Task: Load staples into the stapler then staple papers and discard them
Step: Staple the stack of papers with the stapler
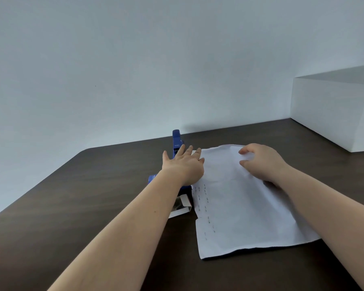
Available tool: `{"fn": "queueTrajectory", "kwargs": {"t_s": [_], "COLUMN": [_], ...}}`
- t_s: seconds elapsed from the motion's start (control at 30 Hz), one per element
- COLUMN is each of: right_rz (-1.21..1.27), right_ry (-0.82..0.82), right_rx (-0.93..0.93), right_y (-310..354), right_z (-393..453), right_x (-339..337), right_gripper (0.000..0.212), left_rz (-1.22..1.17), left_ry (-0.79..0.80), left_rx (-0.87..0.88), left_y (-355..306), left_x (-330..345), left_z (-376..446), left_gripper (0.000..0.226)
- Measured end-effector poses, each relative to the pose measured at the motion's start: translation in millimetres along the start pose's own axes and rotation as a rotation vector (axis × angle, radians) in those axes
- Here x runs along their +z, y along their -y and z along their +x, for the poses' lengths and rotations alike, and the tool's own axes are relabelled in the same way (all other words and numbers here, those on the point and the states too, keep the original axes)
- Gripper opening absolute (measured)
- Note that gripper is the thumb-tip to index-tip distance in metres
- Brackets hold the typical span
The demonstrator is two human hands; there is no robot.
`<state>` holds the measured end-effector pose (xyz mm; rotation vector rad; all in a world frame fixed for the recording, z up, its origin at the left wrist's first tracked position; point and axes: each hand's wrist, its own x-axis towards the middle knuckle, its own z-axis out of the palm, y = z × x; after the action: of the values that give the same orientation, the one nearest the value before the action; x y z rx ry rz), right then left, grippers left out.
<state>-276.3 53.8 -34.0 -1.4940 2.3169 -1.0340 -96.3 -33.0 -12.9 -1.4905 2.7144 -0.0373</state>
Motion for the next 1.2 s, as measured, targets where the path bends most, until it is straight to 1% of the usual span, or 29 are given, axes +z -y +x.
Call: {"fn": "queueTrajectory", "kwargs": {"t_s": [0.1, 0.17, 0.2, 0.27, 0.37, 0.43, 0.5, 0.57, 0.63, 0.7, 0.8, 0.87, 0.93, 1.07, 1.2], "right_rz": [0.023, 0.028, 0.026, 0.018, 0.031, 0.038, 0.044, 0.052, 0.069, 0.078, 0.056, 0.048, 0.043, 0.055, 0.159], "right_ry": [0.002, 0.009, 0.014, 0.024, 0.025, 0.025, 0.027, 0.026, 0.019, 0.014, 0.025, 0.034, 0.035, -0.001, -0.087], "right_rx": [0.008, 0.018, 0.018, 0.014, 0.014, 0.006, 0.003, 0.004, 0.01, 0.015, 0.014, 0.016, 0.014, 0.02, 0.003], "right_y": [-1, -2, -3, -3, -6, -7, -8, -8, -9, -10, -10, -10, -11, -13, -15], "right_z": [1, 2, 3, 3, 2, 1, 1, 0, 0, 0, 0, 1, 1, 1, 1], "right_x": [0, -1, -1, -3, -6, -7, -7, -8, -8, -8, -7, -7, -6, -8, -18], "right_gripper": [0.037, 0.037, 0.038, 0.038, 0.039, 0.039, 0.039, 0.038, 0.038, 0.037, 0.037, 0.037, 0.037, 0.038, 0.035], "left_rz": [-0.19, -0.477, -0.613, -0.737, -0.937, -1.02, -1.089, -1.031, -0.837, -0.719, -0.691, -0.656, -0.653, -0.729, -0.746], "left_ry": [0.079, 0.141, 0.138, 0.057, -0.121, -0.217, -0.27, -0.247, -0.165, -0.116, -0.102, -0.112, -0.148, -0.207, -0.167], "left_rx": [0.048, 0.051, 0.022, -0.03, -0.092, -0.121, -0.127, -0.101, -0.044, 0.023, 0.102, 0.13, 0.144, 0.134, 0.143], "left_y": [5, 7, 7, 9, 12, 14, 15, 16, 18, 22, 29, 32, 32, 33, 33], "left_x": [-7, -18, -22, -25, -24, -25, -24, -24, -21, -19, -19, -19, -19, -16, -17], "left_z": [-2, -7, -8, -8, -7, -10, -14, -20, -25, -29, -31, -31, -31, -29, -30], "left_gripper": [0.051, 0.052, 0.053, 0.053, 0.056, 0.057, 0.059, 0.059, 0.055, 0.045, 0.026, 0.021, 0.018, 0.014, 0.014]}}
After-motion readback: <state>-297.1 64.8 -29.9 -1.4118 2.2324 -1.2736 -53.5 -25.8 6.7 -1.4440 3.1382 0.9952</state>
